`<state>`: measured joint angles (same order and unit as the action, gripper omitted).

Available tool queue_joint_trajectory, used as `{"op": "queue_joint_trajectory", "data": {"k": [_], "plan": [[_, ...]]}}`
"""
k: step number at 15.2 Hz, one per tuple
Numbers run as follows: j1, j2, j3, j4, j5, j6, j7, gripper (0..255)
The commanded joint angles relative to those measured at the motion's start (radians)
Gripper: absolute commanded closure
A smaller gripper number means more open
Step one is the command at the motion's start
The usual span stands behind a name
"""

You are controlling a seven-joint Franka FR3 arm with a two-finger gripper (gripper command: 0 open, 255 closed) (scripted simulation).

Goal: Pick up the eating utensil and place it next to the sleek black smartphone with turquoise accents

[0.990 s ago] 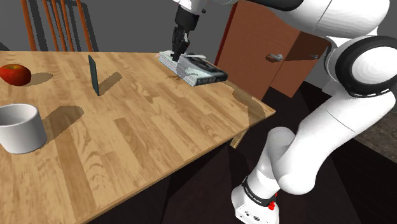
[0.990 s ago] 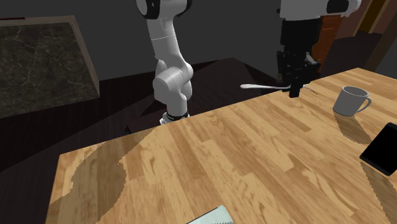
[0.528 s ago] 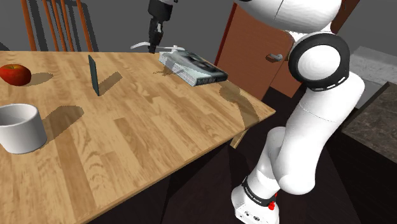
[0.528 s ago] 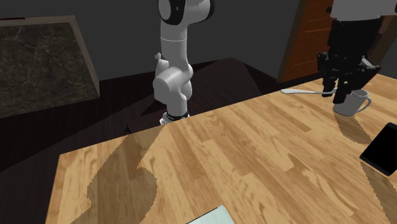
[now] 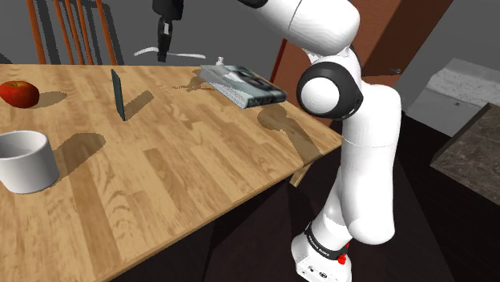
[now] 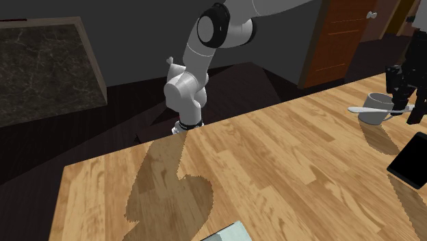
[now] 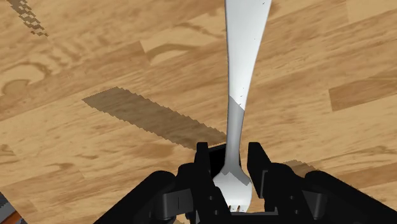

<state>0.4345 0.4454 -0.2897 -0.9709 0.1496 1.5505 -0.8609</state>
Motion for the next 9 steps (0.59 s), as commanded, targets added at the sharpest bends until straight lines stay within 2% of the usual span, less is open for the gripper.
{"op": "queue_joint_trajectory", "data": {"k": [1, 9], "plan": [[0.008, -0.009, 0.001, -0.037, -0.003, 0.029, 0.002, 255], [0.034, -0.068, -0.001, -0.239, -0.02, 0.173, 0.0, 255]]}}
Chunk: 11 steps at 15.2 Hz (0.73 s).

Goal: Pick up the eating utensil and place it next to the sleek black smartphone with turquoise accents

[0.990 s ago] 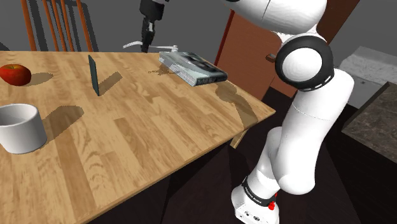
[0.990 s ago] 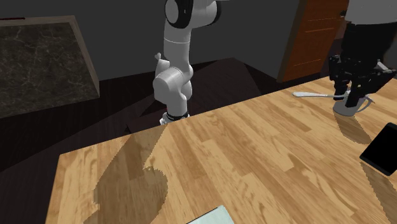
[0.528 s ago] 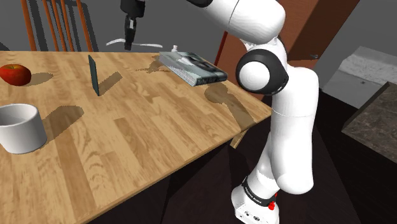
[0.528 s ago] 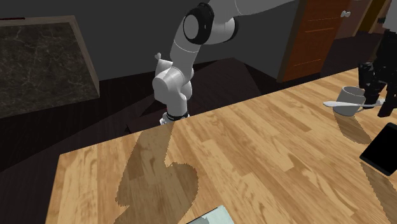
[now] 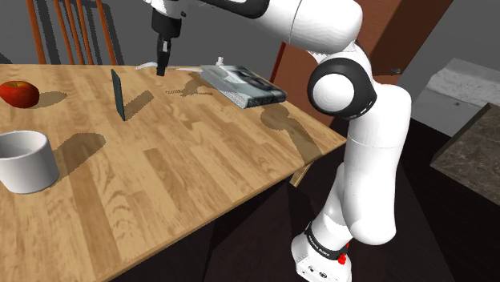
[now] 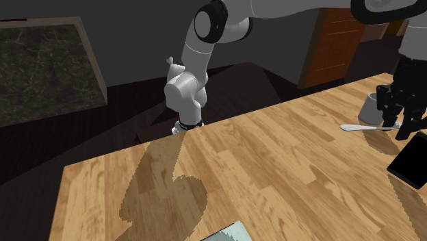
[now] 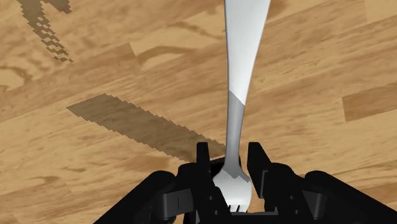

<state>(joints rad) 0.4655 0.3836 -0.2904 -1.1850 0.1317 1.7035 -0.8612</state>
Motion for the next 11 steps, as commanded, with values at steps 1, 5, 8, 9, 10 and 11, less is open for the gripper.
{"op": "queue_joint_trajectory", "data": {"k": [1, 5, 8, 9, 10, 11], "plan": [[0.005, -0.011, 0.0, -0.045, -0.003, 0.036, 0.0, 255], [0.012, -0.025, 0.001, -0.121, -0.006, 0.097, -0.002, 255], [0.017, -0.032, 0.001, -0.171, -0.008, 0.141, -0.003, 255], [0.018, -0.033, 0.001, -0.187, -0.008, 0.155, -0.004, 255], [0.019, -0.035, 0.002, -0.203, -0.008, 0.169, -0.004, 255], [0.02, -0.036, 0.002, -0.218, -0.008, 0.183, -0.005, 255]]}}
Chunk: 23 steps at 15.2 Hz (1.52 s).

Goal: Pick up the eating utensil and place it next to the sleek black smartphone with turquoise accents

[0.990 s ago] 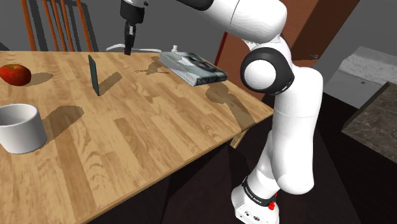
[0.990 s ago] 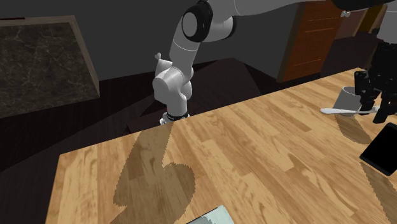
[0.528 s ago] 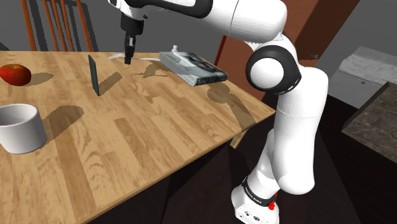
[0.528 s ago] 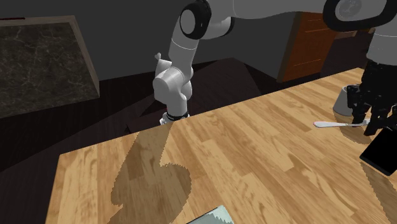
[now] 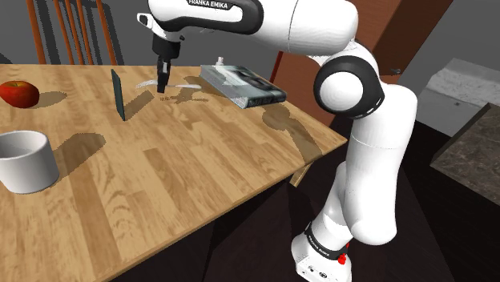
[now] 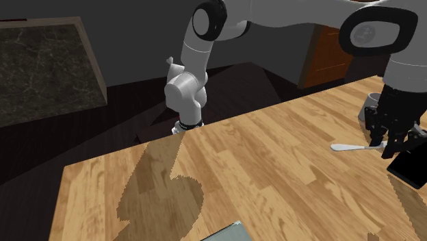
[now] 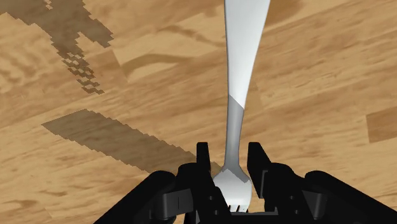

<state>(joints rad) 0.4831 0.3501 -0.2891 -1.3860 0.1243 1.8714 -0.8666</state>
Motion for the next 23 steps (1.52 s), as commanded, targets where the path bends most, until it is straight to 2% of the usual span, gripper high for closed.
{"op": "queue_joint_trajectory", "data": {"k": [1, 17, 23], "plan": [[0.003, -0.003, 0.001, -0.031, 0.0, 0.029, 0.0, 255], [0.009, 0.02, 0.008, -0.214, 0.013, 0.233, -0.014, 255], [0.009, 0.022, 0.009, -0.218, 0.014, 0.239, -0.015, 255]]}}
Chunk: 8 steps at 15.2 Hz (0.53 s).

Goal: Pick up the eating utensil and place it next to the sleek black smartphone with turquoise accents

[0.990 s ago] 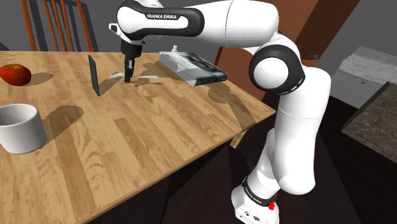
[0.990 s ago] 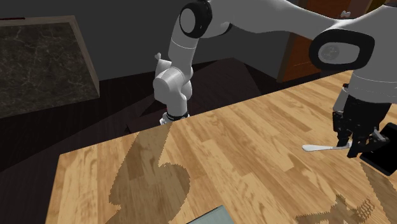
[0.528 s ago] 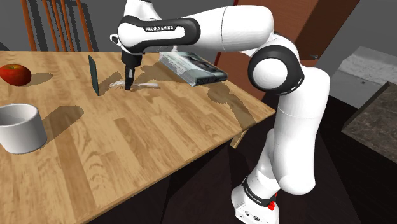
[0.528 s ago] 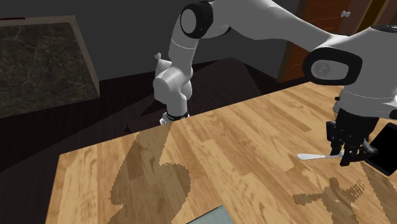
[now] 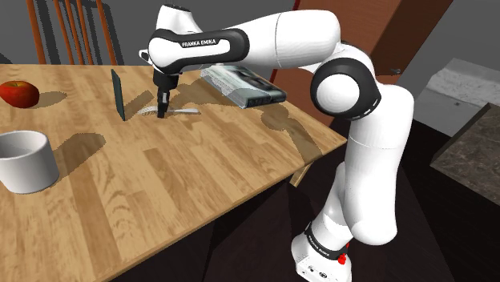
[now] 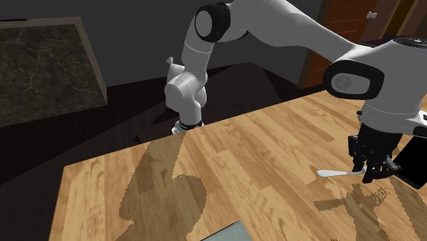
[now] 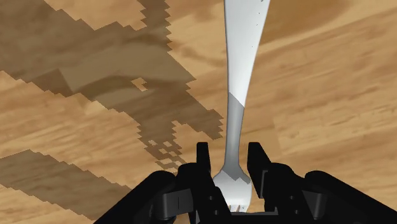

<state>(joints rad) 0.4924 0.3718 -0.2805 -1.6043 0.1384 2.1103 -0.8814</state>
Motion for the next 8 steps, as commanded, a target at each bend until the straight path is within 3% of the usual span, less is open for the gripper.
{"op": "queue_joint_trajectory", "data": {"k": [1, 2, 3, 8], "plan": [[0.0, 0.0, 0.0, 0.0, 0.0, 0.0, 0.0, 255], [0.0, 0.0, 0.0, 0.0, 0.0, 0.0, 0.0, 255], [0.0, 0.0, 0.0, 0.0, 0.0, 0.0, 0.0, 0], [0.0, 0.0, 0.0, 0.0, 0.0, 0.0, 0.0, 0]]}}
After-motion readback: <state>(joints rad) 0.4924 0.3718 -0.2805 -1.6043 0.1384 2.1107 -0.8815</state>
